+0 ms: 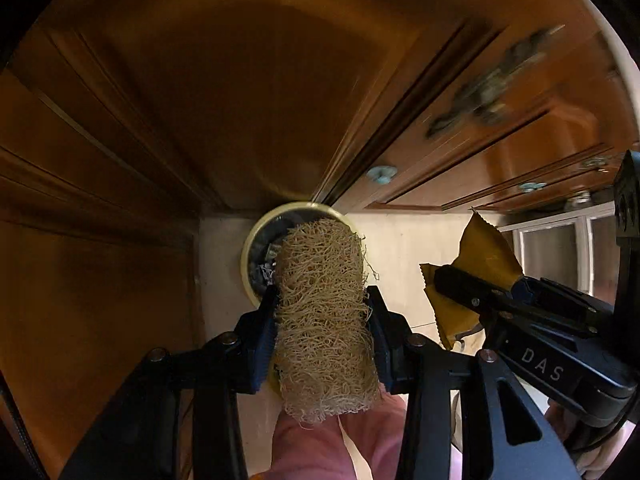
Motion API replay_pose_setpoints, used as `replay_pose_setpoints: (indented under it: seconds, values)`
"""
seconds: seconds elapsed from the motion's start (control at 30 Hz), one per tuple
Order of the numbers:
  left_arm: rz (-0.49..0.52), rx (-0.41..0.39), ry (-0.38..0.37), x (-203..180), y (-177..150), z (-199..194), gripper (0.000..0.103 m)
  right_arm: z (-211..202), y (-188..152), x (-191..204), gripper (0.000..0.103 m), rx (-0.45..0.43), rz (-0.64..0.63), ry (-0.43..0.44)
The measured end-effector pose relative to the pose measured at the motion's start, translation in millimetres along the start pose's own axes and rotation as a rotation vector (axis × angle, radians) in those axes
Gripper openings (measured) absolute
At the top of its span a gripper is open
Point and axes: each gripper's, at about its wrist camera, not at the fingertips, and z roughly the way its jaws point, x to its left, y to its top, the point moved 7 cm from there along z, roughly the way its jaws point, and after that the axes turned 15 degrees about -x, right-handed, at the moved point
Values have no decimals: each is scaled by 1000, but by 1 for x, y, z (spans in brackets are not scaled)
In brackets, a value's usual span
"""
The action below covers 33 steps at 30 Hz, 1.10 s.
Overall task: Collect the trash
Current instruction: 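Carry the loofah and yellow snack bag down over the black bin, then open both grippers to drop the loofah and snack bag into the bin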
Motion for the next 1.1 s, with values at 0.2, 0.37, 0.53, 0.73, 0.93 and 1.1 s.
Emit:
replay_pose_setpoints:
  seconds: [0.2, 0.37, 0.53, 0.73, 0.93, 1.1]
  values:
    - [-37, 39, 2, 8, -20, 64, 42, 67, -17, -16, 36, 34, -5, 20]
    - [-53, 49, -14, 17, -27, 93, 58, 101, -23, -21, 42, 51, 11, 39]
    - [-63, 64, 29, 29, -31, 106, 76, 116, -26, -32, 50, 83, 61, 29]
    - [-71, 67, 73, 39, -33, 109, 86, 111, -24, -32, 53, 78, 69, 33]
    - [-59, 59, 86, 42, -29, 100, 86, 106, -24, -29, 53, 77, 61, 28]
    - [-38, 48, 90, 39, -24, 93, 87, 98, -23, -28, 53, 69, 56, 20]
